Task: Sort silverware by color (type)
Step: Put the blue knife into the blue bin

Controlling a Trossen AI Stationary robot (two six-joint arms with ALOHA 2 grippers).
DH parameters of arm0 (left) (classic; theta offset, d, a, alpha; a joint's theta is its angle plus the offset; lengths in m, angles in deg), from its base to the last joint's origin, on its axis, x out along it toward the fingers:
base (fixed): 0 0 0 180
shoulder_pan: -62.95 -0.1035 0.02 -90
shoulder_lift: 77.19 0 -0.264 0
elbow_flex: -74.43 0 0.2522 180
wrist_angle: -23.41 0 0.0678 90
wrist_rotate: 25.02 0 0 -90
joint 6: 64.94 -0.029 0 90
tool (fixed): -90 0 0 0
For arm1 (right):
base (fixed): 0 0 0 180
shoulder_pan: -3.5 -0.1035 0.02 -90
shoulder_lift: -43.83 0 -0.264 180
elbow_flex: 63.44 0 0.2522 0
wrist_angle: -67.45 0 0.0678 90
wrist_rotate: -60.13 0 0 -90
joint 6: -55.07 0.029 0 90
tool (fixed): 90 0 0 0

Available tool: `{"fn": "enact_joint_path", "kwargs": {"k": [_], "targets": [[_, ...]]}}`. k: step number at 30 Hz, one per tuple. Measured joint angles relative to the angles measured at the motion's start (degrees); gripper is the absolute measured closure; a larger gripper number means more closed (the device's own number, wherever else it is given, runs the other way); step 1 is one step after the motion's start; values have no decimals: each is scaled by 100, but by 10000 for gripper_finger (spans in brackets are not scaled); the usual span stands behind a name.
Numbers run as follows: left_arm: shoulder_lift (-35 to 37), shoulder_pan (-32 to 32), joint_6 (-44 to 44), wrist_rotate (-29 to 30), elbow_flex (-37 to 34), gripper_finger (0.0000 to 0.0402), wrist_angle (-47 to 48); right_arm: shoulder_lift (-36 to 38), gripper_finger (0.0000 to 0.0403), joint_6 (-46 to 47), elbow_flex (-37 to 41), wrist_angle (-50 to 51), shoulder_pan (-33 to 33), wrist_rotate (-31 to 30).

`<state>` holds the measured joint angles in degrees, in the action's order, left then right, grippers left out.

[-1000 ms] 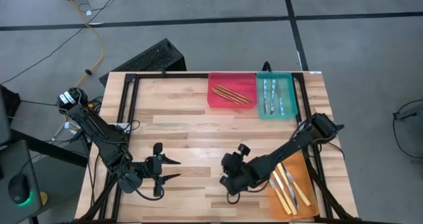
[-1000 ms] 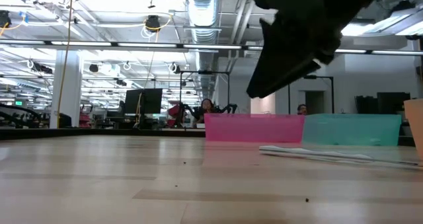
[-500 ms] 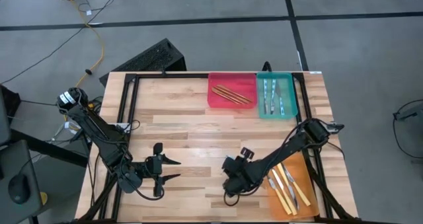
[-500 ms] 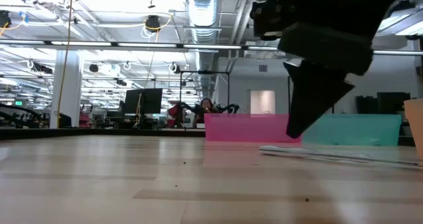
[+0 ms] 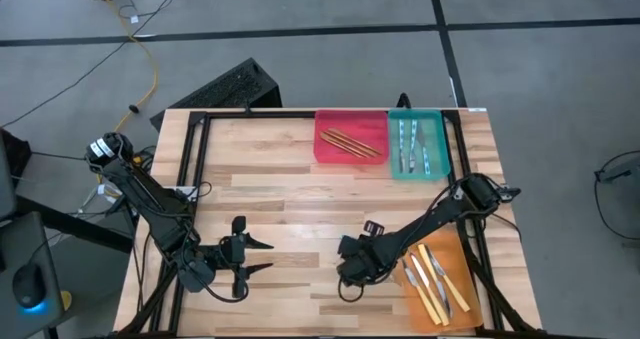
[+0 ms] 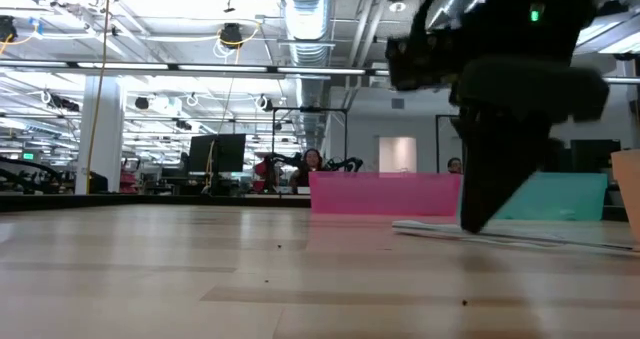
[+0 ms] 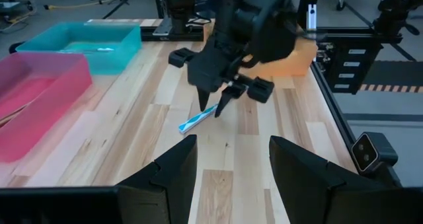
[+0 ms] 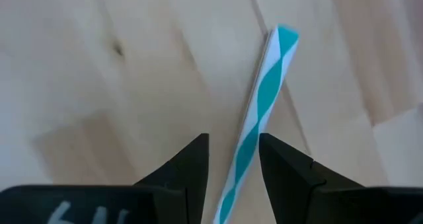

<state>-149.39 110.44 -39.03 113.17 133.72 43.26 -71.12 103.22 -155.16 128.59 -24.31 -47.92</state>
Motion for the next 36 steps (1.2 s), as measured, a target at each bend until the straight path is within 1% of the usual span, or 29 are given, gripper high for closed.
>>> {"fn": "enact_joint_path", "kwargs": {"k": [2,8,10,16,19,24,30,36], "targets": [[0,1,0,0,0,229,0,-4,249,1,121,-72,41,132],[0,-1,2,-34,0,229,2,185,249,-245,749,-1068,179,704],[0,1,2,-42,0,229,3,214,249,-204,984,-1323,225,738],[0,0,0,-44,2,229,4,875,249,0,1888,-2459,314,884],[0,-1,-1,-44,2,229,4,1162,250,245,2301,-2905,334,932],[0,-1,7,-44,4,229,1,1379,264,651,2660,-3050,347,921],[0,-1,13,-37,4,229,2,1185,289,715,2670,-3050,269,756],[0,-1,22,-33,4,229,0,1136,318,864,2666,-2978,222,381]]}}
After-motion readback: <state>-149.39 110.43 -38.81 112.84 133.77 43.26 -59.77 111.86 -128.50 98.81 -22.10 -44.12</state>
